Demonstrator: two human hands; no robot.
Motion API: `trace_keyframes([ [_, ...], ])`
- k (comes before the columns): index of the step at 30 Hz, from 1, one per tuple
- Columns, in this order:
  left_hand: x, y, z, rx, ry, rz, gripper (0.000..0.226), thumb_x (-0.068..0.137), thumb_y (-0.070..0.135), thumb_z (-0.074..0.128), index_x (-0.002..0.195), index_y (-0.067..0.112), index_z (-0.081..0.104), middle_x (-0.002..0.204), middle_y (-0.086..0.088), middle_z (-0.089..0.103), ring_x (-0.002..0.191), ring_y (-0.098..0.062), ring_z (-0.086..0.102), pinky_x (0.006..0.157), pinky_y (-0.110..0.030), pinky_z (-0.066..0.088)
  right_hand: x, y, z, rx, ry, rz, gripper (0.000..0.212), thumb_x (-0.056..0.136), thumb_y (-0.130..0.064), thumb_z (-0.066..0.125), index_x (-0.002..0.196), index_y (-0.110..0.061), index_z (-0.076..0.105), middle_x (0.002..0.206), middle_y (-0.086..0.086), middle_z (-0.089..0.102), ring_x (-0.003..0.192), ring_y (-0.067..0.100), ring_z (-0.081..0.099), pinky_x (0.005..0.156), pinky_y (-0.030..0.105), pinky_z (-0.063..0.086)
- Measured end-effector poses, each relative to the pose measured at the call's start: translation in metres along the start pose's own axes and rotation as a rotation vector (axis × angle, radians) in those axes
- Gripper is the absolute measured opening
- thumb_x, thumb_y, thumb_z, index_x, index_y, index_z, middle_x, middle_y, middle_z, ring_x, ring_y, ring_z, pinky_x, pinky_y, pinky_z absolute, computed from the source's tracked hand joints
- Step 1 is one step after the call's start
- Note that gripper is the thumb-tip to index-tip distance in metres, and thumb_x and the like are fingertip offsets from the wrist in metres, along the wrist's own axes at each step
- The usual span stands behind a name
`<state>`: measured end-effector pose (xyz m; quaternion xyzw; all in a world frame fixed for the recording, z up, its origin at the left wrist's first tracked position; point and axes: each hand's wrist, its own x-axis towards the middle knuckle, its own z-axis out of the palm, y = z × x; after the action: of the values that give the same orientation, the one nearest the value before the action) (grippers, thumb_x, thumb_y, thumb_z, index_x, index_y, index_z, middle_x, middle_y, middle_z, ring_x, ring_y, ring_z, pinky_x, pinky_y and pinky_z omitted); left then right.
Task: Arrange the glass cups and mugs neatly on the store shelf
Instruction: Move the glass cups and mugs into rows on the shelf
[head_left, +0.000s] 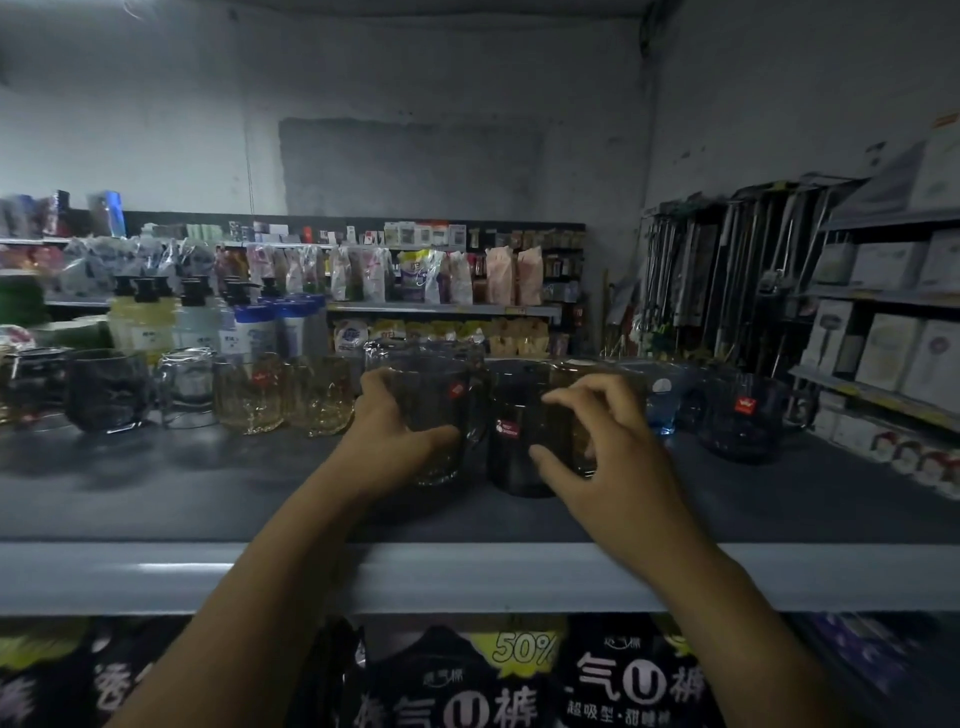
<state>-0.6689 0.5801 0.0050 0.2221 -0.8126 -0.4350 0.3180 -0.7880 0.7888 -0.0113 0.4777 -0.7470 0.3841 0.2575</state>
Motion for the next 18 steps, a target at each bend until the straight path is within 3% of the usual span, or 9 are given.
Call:
trace_keyframes([
  [2, 0.002, -0.003, 0.001, -0.041, -0.042, 0.003, 0.098, 0.046, 0.047, 0.077, 0.127, 0.028, 0.025, 0.134, -0.011, 0.051, 0.117, -0.024, 0.06, 0.096, -0.037, 0.056, 0.003, -0.001, 0.0, 0.002, -0.003, -0.028, 0.037, 0.088, -0.041, 0.071, 0.121, -0.035, 0.056, 0.124, -0.014, 0.039, 0.097, 0.015, 0.053, 0.079, 0.035, 0.055],
  [4, 0.003, -0.006, 0.003, -0.058, -0.057, -0.001, 0.092, 0.06, 0.028, 0.086, 0.129, 0.029, 0.024, 0.132, -0.012, 0.054, 0.112, -0.022, 0.063, 0.082, -0.025, 0.058, 0.006, -0.002, 0.002, 0.014, -0.031, -0.027, 0.038, 0.087, -0.042, 0.073, 0.12, -0.034, 0.055, 0.123, -0.015, 0.036, 0.097, 0.011, 0.051, 0.081, 0.032, 0.055],
  [7, 0.003, -0.009, 0.005, -0.094, -0.037, 0.017, 0.08, 0.08, 0.003, 0.079, 0.133, 0.024, 0.023, 0.126, -0.01, 0.059, 0.103, -0.013, 0.064, 0.062, -0.011, 0.054, 0.013, -0.004, 0.004, 0.014, -0.077, -0.007, 0.045, 0.083, -0.054, 0.073, 0.116, -0.033, 0.05, 0.123, -0.014, 0.035, 0.105, 0.01, 0.05, 0.091, 0.037, 0.056],
  [12, 0.004, -0.01, 0.005, -0.112, -0.017, 0.032, 0.085, 0.079, 0.003, 0.081, 0.138, 0.023, 0.023, 0.129, -0.011, 0.059, 0.109, -0.021, 0.066, 0.076, -0.02, 0.054, 0.027, -0.007, 0.007, -0.018, -0.09, 0.015, 0.059, 0.073, -0.074, 0.069, 0.099, -0.027, 0.045, 0.109, -0.011, 0.036, 0.095, 0.008, 0.046, 0.082, 0.032, 0.051],
  [18, 0.005, -0.01, 0.006, -0.085, 0.005, 0.043, 0.087, 0.076, 0.001, 0.084, 0.138, 0.02, 0.025, 0.122, -0.007, 0.064, 0.102, -0.014, 0.067, 0.069, -0.015, 0.053, 0.032, -0.001, 0.012, 0.021, -0.084, 0.029, 0.052, 0.076, -0.064, 0.075, 0.097, -0.026, 0.046, 0.107, -0.011, 0.042, 0.095, 0.008, 0.049, 0.08, 0.029, 0.05],
])
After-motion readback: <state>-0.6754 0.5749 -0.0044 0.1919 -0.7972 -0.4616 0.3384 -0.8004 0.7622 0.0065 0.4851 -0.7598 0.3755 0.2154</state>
